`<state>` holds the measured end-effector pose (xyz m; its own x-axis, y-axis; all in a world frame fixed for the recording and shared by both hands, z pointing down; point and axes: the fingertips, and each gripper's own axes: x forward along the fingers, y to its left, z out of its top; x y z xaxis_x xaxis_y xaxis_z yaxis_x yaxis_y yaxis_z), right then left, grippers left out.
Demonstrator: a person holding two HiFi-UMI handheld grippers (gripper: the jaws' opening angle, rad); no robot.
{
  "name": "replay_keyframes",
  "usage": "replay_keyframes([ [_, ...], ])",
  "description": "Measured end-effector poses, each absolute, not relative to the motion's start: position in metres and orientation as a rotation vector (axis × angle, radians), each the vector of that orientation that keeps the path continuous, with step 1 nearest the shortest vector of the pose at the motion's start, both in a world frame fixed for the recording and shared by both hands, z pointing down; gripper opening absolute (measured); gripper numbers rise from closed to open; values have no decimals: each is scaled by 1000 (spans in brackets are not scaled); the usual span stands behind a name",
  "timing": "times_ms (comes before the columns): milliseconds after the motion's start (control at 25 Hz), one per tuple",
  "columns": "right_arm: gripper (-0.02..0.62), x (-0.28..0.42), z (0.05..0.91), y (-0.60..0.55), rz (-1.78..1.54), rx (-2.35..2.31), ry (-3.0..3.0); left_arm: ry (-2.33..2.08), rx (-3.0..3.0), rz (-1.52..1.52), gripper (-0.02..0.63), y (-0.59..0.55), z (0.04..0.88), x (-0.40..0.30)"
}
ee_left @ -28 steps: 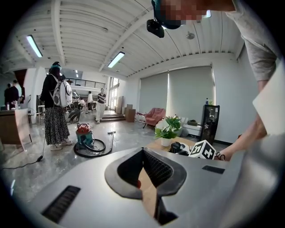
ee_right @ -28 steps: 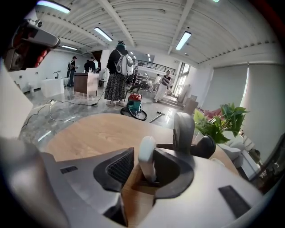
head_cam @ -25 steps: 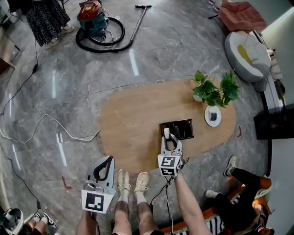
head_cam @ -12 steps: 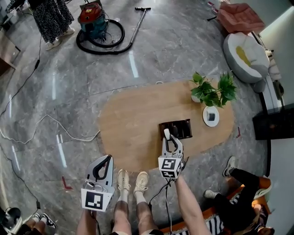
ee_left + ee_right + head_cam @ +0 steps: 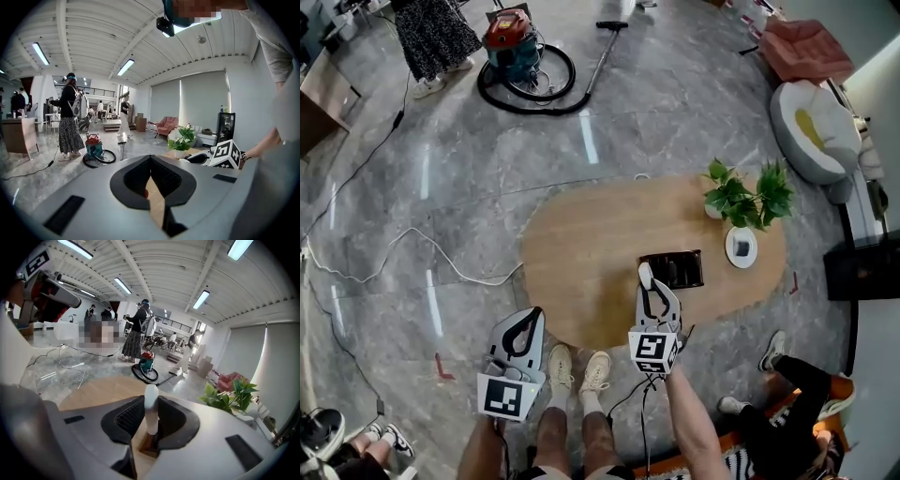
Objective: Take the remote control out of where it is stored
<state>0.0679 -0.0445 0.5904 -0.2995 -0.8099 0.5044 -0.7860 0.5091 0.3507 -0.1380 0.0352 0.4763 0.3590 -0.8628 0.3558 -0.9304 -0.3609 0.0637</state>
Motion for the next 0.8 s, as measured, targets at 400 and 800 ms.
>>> replay_keyframes([
  [400,97,-7,581,-48,-140,1152,-2214,-1658,2308,364,5,45,477,-172],
  [800,97,-53,625,-38,-165,1002,-2227,-1705,2237,372,5,56,499,-208],
])
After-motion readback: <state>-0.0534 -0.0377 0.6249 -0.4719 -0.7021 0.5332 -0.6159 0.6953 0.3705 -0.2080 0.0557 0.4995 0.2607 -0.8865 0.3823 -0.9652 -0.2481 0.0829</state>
